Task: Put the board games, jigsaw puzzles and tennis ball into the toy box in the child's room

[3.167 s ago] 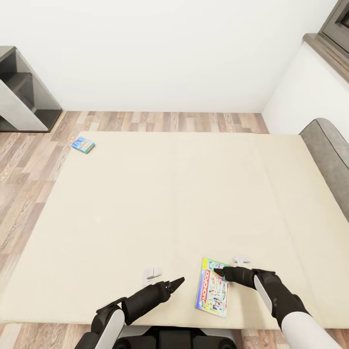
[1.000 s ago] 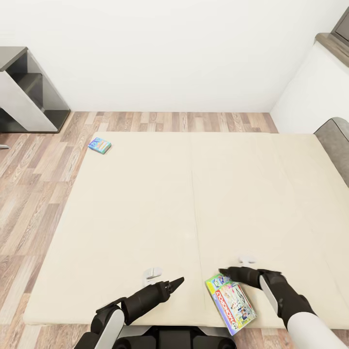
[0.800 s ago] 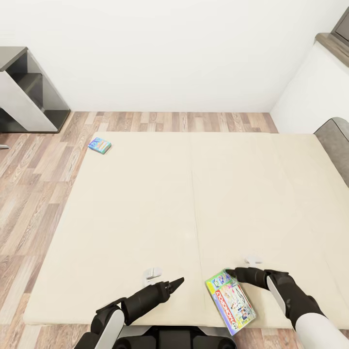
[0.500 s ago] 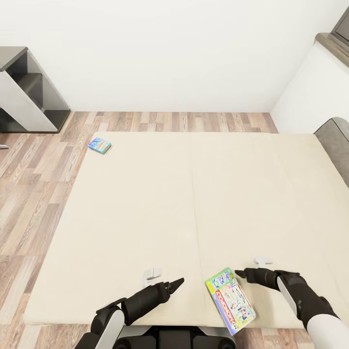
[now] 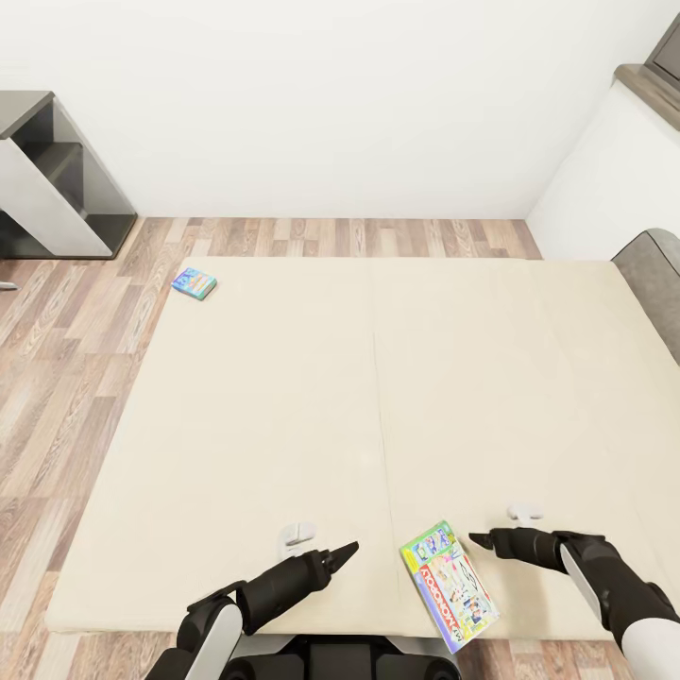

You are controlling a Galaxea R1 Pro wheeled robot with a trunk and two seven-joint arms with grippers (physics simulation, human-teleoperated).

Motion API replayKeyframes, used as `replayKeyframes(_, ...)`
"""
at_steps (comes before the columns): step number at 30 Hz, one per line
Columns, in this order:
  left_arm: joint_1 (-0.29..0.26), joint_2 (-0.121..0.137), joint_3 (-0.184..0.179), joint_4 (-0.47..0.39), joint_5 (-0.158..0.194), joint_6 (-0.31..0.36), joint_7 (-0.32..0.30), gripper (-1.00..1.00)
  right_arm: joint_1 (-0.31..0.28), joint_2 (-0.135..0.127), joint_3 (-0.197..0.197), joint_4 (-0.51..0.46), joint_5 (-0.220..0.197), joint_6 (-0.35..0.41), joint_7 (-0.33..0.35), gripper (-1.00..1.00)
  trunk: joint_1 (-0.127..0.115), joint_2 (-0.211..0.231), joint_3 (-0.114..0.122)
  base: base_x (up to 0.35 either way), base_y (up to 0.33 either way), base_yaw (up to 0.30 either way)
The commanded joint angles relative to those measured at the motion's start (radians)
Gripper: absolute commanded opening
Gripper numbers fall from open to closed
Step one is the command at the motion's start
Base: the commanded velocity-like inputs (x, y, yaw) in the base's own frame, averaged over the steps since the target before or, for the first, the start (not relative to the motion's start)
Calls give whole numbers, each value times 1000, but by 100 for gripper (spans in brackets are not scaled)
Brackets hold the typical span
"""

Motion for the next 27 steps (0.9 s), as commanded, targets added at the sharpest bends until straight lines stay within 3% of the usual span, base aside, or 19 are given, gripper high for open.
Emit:
replayKeyframes(1, 0, 0, 1, -1, 8, 8, 1, 100, 0, 0, -3, -1, -2, 8, 4, 100, 0, -1, -1, 0, 0, 0)
replayKeyframes(27, 0, 0, 1, 1, 7, 8, 2, 100, 25, -10, 4, 2, 2, 14, 38, 100, 0, -1, -1, 0, 0, 0)
